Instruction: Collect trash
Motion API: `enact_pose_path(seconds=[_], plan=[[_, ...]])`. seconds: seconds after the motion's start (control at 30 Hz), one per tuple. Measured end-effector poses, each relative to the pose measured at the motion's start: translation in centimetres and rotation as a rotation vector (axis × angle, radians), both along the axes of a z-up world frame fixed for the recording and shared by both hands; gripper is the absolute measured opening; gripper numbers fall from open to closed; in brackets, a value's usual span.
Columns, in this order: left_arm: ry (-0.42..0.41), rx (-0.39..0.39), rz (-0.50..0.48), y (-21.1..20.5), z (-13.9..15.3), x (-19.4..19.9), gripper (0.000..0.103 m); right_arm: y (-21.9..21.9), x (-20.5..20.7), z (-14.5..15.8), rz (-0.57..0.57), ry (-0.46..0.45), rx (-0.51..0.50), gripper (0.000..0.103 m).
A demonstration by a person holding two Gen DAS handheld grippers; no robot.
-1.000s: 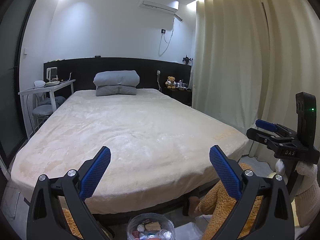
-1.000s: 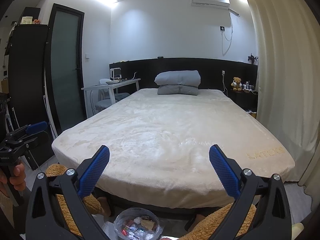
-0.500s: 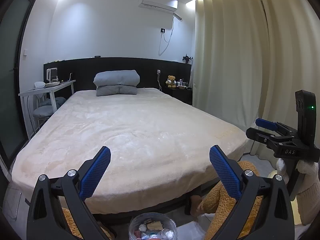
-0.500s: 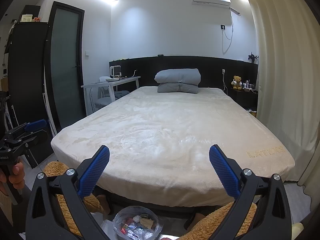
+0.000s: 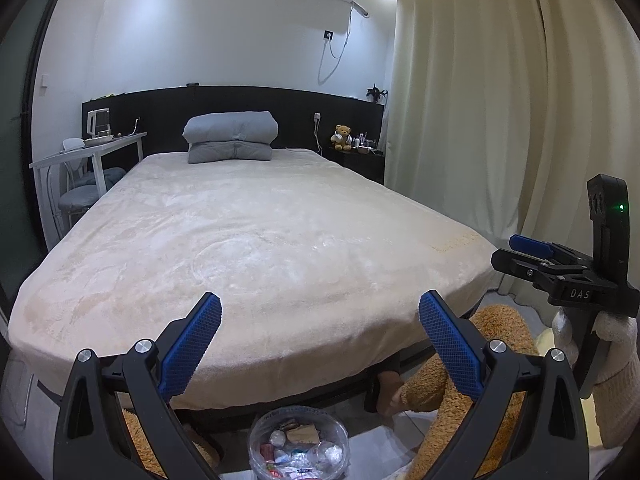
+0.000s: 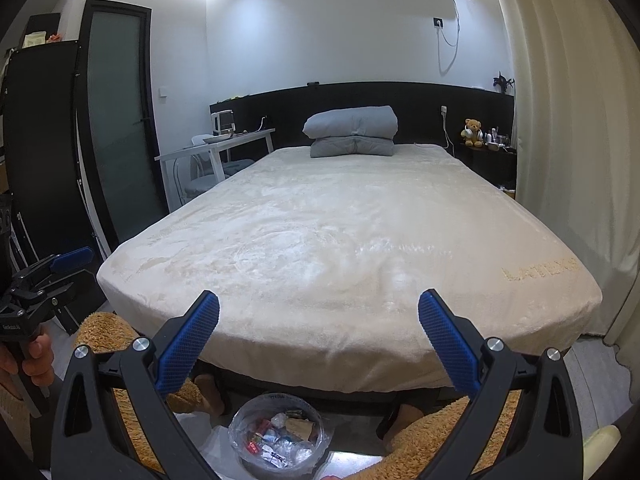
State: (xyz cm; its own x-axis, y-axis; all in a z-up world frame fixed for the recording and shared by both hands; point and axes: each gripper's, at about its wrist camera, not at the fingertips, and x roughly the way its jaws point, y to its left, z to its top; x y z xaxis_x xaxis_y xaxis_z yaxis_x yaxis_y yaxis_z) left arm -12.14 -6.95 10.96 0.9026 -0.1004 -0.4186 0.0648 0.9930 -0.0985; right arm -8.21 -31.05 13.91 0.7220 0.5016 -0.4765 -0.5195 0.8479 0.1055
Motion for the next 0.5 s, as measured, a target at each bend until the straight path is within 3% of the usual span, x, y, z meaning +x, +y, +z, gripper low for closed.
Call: enact_pose_path(seconds=[0.5], plan=[[0.087, -0.014, 0.024, 2.2, -2.9, 4.8, 0.097, 2.1, 5.5, -2.9, 0.014, 0.108, -0.024, 0.098]])
